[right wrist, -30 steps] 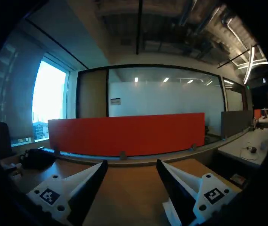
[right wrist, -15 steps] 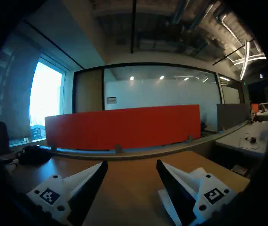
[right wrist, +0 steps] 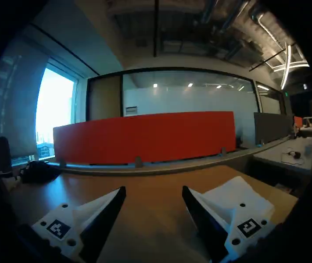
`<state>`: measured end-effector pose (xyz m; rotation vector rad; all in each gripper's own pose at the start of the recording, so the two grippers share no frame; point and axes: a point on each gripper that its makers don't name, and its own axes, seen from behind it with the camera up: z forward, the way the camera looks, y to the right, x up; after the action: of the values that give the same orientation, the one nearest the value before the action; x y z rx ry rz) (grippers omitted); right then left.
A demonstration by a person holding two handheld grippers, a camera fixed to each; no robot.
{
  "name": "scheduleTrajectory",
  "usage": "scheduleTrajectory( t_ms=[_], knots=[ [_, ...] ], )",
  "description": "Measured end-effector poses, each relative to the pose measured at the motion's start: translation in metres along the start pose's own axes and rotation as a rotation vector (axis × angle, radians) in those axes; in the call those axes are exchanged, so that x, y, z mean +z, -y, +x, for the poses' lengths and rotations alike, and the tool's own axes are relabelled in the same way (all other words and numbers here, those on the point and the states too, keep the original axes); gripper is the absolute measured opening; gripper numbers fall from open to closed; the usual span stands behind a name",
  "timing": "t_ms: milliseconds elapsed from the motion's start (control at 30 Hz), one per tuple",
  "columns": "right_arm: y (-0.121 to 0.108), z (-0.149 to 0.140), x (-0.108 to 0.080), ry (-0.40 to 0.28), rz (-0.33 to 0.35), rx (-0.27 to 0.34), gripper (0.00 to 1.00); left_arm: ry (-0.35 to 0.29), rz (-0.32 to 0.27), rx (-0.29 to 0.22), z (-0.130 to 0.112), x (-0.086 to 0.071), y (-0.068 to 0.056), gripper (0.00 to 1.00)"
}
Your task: Fold towel
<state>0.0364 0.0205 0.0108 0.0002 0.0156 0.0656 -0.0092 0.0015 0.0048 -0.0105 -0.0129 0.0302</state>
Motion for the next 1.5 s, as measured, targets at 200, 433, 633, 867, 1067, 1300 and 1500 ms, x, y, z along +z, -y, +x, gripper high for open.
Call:
scheduleTrajectory(
  t_ms=[200, 433, 633, 867, 1067, 1300, 1500],
  knots=[
    [0.009, -0.012, 0.0, 0.0, 0.014, -0.029, 0.99, 0.0, 0.0, 0.0, 0.0, 0.0, 0.0, 0.93],
    [0.011, -0.025, 0.001, 0.003, 0.008, -0.059, 0.99, 0.0, 0.0, 0.0, 0.0, 0.0, 0.001, 0.93],
    [0.011, -0.031, -0.001, 0.007, 0.003, -0.062, 0.99, 0.0, 0.0, 0.0, 0.0, 0.0, 0.001, 0.93],
    [0.011, -0.039, -0.001, 0.014, 0.0, -0.067, 0.99, 0.0, 0.0, 0.0, 0.0, 0.0, 0.001, 0.93],
    [0.01, -0.046, -0.001, 0.019, -0.005, -0.067, 0.99, 0.0, 0.0, 0.0, 0.0, 0.0, 0.0, 0.93],
    [0.011, -0.044, -0.003, 0.005, -0.007, -0.075, 0.99, 0.001, 0.0, 0.0, 0.0, -0.001, 0.0, 0.93],
    [0.011, -0.044, -0.005, -0.003, -0.011, -0.074, 0.99, 0.0, 0.0, 0.0, 0.0, -0.001, 0.0, 0.93]
  ],
)
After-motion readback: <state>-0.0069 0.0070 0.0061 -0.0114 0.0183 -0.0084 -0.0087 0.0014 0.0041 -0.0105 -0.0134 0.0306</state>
